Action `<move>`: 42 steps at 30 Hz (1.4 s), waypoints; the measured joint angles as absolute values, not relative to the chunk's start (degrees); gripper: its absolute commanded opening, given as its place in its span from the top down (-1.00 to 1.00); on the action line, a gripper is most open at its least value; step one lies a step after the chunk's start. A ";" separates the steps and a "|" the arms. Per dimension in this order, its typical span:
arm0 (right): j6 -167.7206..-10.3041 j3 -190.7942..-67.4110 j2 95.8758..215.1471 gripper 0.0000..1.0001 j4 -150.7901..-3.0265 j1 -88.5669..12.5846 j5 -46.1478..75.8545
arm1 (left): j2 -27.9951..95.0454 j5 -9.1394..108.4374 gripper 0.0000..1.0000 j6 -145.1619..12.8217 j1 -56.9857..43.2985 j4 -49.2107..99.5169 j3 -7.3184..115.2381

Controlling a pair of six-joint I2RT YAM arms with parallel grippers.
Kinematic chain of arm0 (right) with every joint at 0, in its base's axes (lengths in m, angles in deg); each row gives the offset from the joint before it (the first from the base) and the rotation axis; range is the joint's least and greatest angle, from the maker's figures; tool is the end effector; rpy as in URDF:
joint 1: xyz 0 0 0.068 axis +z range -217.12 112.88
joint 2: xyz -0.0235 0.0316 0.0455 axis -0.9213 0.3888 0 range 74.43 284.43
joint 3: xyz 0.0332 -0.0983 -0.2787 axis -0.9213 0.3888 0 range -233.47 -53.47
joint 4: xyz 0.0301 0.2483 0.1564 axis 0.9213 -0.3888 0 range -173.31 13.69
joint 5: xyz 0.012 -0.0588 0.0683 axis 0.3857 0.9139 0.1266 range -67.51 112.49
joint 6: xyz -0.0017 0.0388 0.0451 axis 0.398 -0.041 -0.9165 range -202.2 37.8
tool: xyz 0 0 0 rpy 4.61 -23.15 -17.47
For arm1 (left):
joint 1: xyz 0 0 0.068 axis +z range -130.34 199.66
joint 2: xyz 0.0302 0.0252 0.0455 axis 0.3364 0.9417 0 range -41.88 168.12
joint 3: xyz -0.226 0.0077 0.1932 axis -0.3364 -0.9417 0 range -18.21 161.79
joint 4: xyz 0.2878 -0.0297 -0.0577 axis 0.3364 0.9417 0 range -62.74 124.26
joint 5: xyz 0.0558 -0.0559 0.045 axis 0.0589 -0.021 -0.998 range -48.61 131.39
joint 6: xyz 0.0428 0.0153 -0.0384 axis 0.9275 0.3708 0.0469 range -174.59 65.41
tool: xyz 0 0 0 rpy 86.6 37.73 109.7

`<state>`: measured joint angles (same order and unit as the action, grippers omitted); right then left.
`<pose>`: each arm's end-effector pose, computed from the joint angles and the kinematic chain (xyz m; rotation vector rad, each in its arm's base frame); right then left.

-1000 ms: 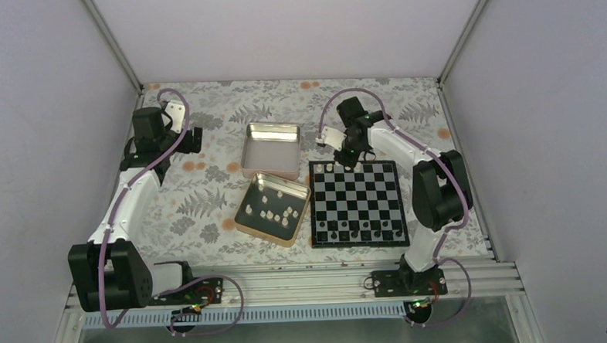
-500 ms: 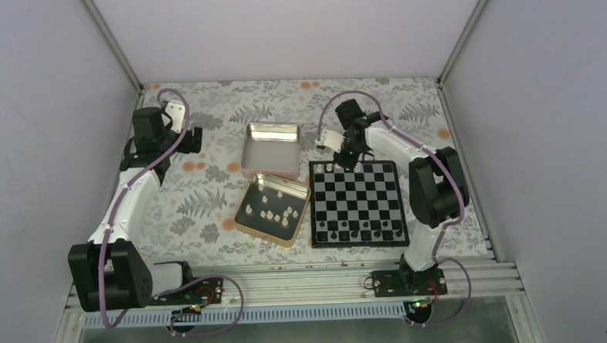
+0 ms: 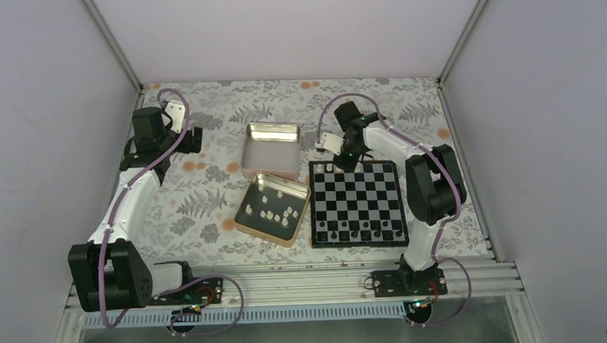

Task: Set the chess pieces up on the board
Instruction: Place the chess piece on the chessboard, then pick up the chess piece from the storage box.

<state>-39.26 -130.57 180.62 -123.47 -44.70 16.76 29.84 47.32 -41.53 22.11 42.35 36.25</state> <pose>0.3707 0.1576 0.1934 -1.5733 2.4204 0.0802 0.3139 0.0090 0.2994 0.2576 2.1168 0.0489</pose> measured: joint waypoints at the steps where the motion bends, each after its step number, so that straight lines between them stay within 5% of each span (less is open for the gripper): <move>1: -39.22 -130.57 180.62 0.69 -123.51 -44.70 16.76 | 29.84 47.32 -1.00 -41.53 22.14 42.35 36.25; 6: -39.11 -130.59 180.62 0.40 -123.45 -44.70 16.80 | 29.84 47.30 -1.00 -41.53 22.14 42.35 36.25; 13: -38.95 -131.03 180.51 0.29 -123.21 -44.70 16.91 | 29.84 47.30 -1.00 -41.53 22.14 42.35 36.25; 21: -39.26 -135.84 178.59 0.28 -124.30 -43.02 16.76 | 29.84 47.30 -1.00 -41.53 22.14 42.35 36.25; 33: -41.55 -144.62 180.10 0.30 -126.81 -19.17 13.70 | 29.84 47.28 -1.00 -41.53 22.14 42.35 36.25; 42: -41.90 -145.67 190.48 0.28 -129.63 -13.08 12.76 | 29.84 47.28 -1.00 -41.53 22.16 42.35 36.25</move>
